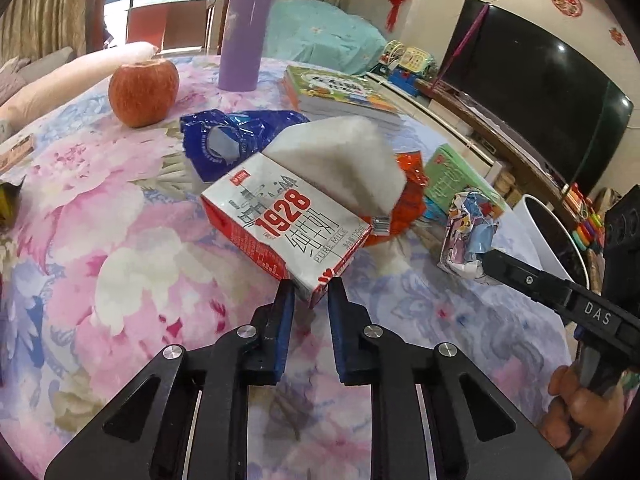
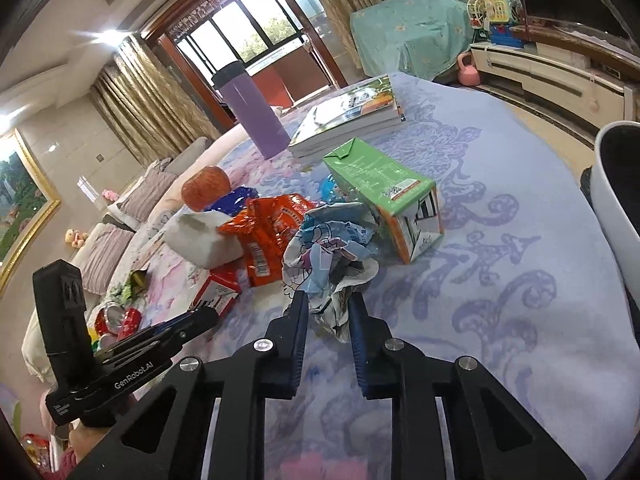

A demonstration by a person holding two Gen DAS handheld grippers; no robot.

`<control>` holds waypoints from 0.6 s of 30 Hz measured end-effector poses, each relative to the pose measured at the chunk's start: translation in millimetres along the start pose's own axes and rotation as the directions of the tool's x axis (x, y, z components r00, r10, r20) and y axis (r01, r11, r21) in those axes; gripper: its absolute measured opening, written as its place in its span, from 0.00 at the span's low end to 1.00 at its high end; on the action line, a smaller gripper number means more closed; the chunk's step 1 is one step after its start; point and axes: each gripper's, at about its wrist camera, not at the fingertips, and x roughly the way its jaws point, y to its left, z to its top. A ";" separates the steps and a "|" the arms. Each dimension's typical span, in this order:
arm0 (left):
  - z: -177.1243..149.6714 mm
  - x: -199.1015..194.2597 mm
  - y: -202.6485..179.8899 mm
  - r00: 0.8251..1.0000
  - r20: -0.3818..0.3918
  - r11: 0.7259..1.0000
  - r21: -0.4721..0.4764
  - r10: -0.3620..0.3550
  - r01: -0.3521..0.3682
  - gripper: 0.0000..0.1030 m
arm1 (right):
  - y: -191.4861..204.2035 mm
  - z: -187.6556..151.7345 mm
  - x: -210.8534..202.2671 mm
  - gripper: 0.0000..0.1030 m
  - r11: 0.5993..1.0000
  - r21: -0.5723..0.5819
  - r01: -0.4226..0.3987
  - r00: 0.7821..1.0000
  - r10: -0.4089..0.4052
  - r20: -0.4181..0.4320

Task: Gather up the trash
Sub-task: 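Grasp the red-and-white milk carton with the left gripper while the right gripper grasps the foil wrapper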

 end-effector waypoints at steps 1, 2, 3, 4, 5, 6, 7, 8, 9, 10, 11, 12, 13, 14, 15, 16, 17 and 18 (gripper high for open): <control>-2.4 -4.3 -0.2 1.000 0.005 1.000 0.001 -0.002 0.002 0.15 | 1.0 -1.5 -3.2 0.19 1.000 -0.003 -0.002 1.000 0.002 0.002; -5.1 -8.9 -0.2 1.000 0.009 1.000 0.001 -0.007 0.007 0.15 | 1.4 -3.1 -6.0 0.19 1.000 -0.004 -0.006 1.000 0.006 0.004; -8.0 -12.8 -0.4 1.000 0.013 1.000 0.001 -0.013 0.013 0.15 | 1.9 -4.2 -8.0 0.19 1.000 -0.005 -0.008 1.000 0.008 0.006; -10.6 -16.5 -1.5 1.000 0.015 1.000 0.004 -0.017 0.017 0.15 | 2.2 -5.0 -9.8 0.18 1.000 -0.004 -0.010 1.000 0.010 0.007; -12.9 -18.6 -3.1 1.000 0.010 1.000 0.009 -0.023 0.023 0.15 | 2.5 -6.4 -11.8 0.18 1.000 -0.003 -0.014 1.000 0.014 0.008; -16.2 -22.0 -5.1 0.999 0.007 0.999 0.014 -0.033 0.033 0.15 | 2.9 -8.1 -13.6 0.18 1.000 -0.005 -0.015 1.000 0.015 0.008; -19.4 -24.7 -6.9 0.999 0.006 0.999 0.018 -0.038 0.038 0.15 | 3.2 -10.3 -16.0 0.18 1.000 -0.006 -0.015 1.000 0.015 0.007; -22.1 -27.2 -8.6 0.999 0.002 0.999 0.025 -0.043 0.043 0.15 | 3.5 -11.5 -17.3 0.18 1.000 -0.007 -0.016 1.000 0.016 0.006; -25.5 -30.1 -10.1 0.999 -0.004 0.998 0.031 -0.050 0.051 0.15 | 3.9 -12.6 -19.1 0.15 1.000 -0.009 -0.016 1.000 0.016 0.007; -28.2 -32.2 -10.9 0.998 -0.013 0.998 0.034 -0.056 0.056 0.15 | 4.3 -14.4 -21.7 0.14 1.000 -0.010 -0.015 1.000 0.015 0.007; -30.8 -34.4 -10.5 0.998 -0.020 0.998 0.032 -0.059 0.059 0.16 | 3.7 -16.2 -25.0 0.14 1.000 -0.008 -0.015 1.000 0.015 0.010; -33.1 -36.9 -9.0 0.998 -0.027 0.998 0.026 -0.061 0.061 0.16 | 3.1 -17.2 -27.5 0.14 1.000 -0.006 -0.015 1.000 0.015 0.013; -34.7 -38.9 -7.8 0.998 -0.032 0.998 0.021 -0.058 0.059 0.16 | 2.4 -17.4 -29.9 0.14 1.000 -0.006 -0.013 1.000 0.013 0.016; -36.0 -40.3 -7.4 0.998 -0.036 0.999 0.017 -0.051 0.051 0.23 | 2.3 -18.3 -31.7 0.14 1.000 -0.006 -0.011 1.000 0.011 0.019; -36.0 -40.5 -6.7 0.998 -0.046 0.999 0.004 -0.039 0.039 0.30 | 1.5 -18.8 -33.2 0.14 1.000 -0.007 -0.010 1.000 0.010 0.020; -35.8 -41.7 -6.4 0.998 -0.041 0.999 -0.006 -0.039 0.038 0.43 | 0.1 -19.1 -33.9 0.14 1.000 -0.004 -0.006 1.000 0.006 0.019; -35.3 -43.3 -7.0 0.999 -0.031 0.999 -0.015 -0.039 0.039 0.51 | -0.3 -19.0 -33.8 0.14 1.000 -0.001 -0.007 1.000 0.007 0.017; -33.5 -43.3 -9.1 0.999 -0.028 1.000 -0.020 -0.024 0.023 0.58 | -0.9 -19.1 -32.9 0.18 1.000 0.002 -0.010 1.000 0.010 0.013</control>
